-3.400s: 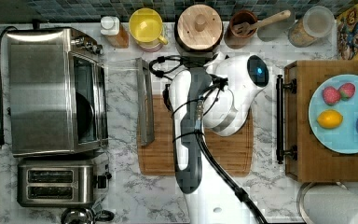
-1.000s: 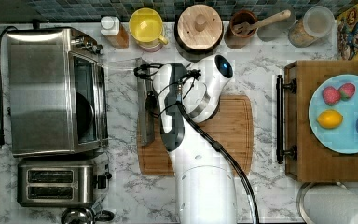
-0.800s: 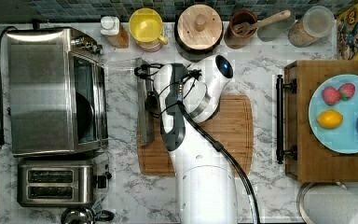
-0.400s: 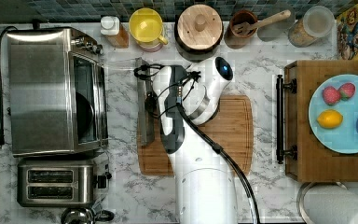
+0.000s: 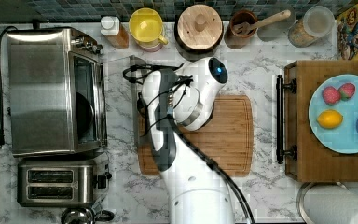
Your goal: Close the oven.
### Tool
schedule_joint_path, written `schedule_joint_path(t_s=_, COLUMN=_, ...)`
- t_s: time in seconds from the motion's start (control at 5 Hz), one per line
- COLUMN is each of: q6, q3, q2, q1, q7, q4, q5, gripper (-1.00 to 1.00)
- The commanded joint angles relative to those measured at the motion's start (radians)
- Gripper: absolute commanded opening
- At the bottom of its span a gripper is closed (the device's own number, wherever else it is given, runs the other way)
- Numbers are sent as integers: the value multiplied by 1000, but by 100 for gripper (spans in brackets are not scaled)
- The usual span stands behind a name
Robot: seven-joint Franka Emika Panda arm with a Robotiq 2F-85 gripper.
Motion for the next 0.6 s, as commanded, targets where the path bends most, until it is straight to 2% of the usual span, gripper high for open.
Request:
schedule_joint_path(t_s=0.2, q6=203, q3=126, q2=-121, q1=381, q7=435, q4=96, q5=-468, gripper=-100)
schedule_joint_path(t_s=0.4, q6=126, q3=139, q2=-54, q1=405, q7=553, q4=173, q5=-600, gripper=-100)
schedule_joint_path(t_s=0.6, q6=205, q3=147, q2=-108, q1=402, q7=593, q4=116, q5=-609, gripper=-100)
